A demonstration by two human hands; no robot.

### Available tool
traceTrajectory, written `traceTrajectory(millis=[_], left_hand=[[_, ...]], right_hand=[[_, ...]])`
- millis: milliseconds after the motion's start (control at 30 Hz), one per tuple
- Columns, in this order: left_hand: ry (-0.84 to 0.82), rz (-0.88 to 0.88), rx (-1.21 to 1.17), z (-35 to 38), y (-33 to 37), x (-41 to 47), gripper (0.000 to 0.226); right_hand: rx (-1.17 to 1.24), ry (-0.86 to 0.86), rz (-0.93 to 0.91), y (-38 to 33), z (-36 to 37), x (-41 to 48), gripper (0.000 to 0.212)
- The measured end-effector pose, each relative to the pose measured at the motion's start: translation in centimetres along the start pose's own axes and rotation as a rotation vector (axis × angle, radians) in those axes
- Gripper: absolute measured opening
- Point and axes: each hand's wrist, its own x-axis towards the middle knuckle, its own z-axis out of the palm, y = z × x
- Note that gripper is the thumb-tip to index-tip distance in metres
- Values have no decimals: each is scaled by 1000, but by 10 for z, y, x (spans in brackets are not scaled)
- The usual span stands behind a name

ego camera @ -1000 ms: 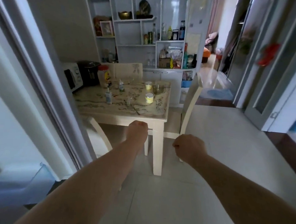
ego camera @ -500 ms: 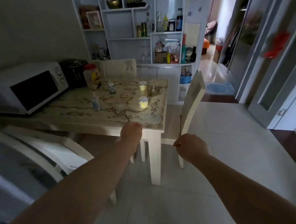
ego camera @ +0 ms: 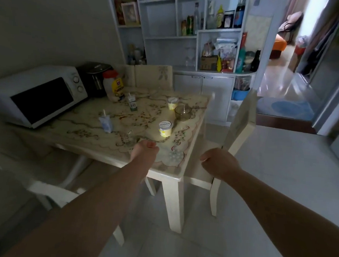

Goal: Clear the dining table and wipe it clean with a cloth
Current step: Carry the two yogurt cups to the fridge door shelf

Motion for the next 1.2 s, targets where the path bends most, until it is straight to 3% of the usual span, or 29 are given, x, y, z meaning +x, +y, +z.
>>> traceTrajectory(millis=[200,400,500,667,1200], left_hand=[[4,-82,53,22,1,25,27],[52,-128,12,23,13,88,4],[53,-125,10,25,20,127,4],[1,-131,65,41,32,203,34],[-207,-100,327,112,9,312,79]], right_hand=[[15,-66,-90,8,-5,69,25],[-2,-107,-120,-7,3,140,23],[-26,-88,-134,-17,2,176,25],[-48,-59,-160,-33,-4,239,28],[-94,-62,-179,-48,21,382,33]])
